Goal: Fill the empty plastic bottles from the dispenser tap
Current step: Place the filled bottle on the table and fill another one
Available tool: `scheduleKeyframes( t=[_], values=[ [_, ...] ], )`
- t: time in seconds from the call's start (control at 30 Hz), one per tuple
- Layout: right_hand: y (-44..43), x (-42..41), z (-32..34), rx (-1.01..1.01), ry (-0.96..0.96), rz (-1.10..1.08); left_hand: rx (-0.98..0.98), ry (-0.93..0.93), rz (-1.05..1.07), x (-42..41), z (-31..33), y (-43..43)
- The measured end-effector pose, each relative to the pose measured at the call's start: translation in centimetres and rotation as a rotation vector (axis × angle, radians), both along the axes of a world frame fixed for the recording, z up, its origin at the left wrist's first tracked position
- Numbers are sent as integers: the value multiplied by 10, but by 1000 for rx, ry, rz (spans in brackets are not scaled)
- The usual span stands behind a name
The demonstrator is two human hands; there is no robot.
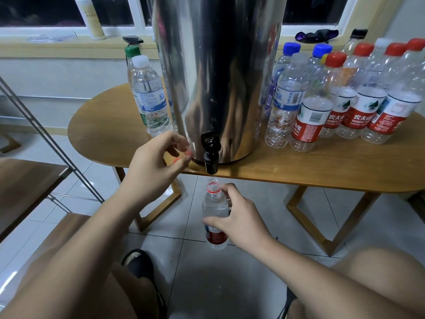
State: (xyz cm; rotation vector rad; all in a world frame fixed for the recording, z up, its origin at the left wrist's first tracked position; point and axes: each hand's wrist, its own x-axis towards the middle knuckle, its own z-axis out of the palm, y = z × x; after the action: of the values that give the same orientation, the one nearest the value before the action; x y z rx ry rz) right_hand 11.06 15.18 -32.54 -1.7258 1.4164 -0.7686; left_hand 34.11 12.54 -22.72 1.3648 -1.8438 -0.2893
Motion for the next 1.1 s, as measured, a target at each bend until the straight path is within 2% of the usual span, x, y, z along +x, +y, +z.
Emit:
scheduleKeyframes(
  t=[0.17,0.5,0.73,0.9,1.1],
  values=[
    [9,-9,6,13,-4,35,82,-150,82,16,-22,-15],
    [27,-26,19,-3,-2,83,129,-185,86,15,-36,-20],
    [33,-35,25,4,20,96,180,-149,-87,-1,-20,7],
    [33,-35,25,0,47,109,273,-26,-272,-13,-3,30],
    [37,-30,22,-12,109,153,228,-7,-317,-23,-4,38]
  ],
)
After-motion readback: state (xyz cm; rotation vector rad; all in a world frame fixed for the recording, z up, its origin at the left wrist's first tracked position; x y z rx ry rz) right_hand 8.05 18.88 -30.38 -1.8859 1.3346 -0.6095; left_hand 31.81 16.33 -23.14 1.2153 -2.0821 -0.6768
